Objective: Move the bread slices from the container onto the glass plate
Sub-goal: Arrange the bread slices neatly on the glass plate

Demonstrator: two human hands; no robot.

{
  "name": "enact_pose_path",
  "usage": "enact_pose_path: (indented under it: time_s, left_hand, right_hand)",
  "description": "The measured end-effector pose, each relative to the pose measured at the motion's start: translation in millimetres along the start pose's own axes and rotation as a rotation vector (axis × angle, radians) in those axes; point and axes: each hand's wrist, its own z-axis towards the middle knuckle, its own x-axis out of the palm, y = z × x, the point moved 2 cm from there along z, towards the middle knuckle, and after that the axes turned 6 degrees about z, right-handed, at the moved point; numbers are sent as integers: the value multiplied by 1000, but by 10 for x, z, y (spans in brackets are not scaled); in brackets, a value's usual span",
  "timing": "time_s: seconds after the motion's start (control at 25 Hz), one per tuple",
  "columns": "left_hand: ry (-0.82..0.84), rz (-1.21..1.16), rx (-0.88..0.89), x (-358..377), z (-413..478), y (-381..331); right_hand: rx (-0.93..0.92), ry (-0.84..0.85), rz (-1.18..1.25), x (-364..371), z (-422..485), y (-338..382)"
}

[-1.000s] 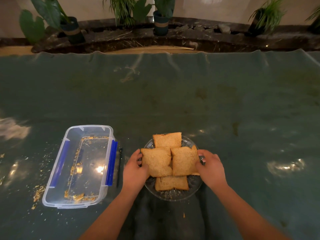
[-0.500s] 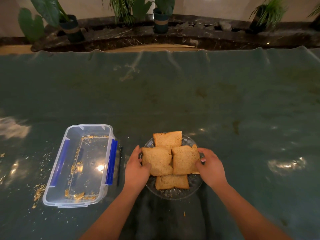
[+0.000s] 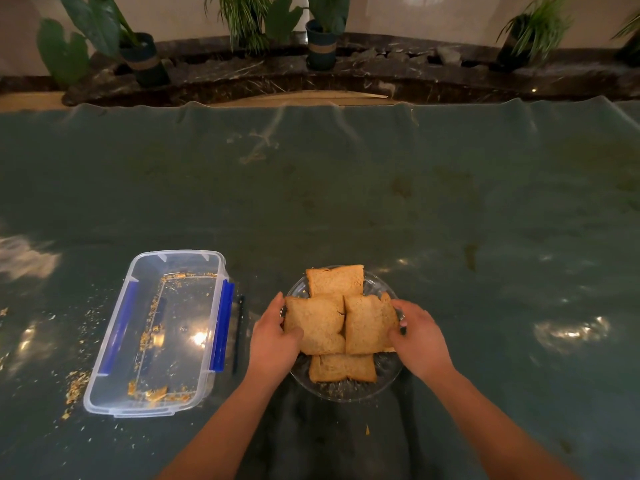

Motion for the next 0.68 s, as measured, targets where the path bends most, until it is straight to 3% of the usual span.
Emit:
enact_pose_path:
  time_s: [0.2,0.32,0.44,0.68]
  left_hand:
    - [-61,33,94,-90,-177,62]
    - [-102,278,221,-29,-199,87]
    - [-85,289,194,66,-206,41]
    - [-88,361,233,56,-232,81]
  right_hand:
    - [-33,-57,27,4,-84,-84]
    - [-179,-112,-128,22,-138,-33]
    - [-295,-66,-258,92,-143,83]
    - [-258,-76,-226,99,-136,98]
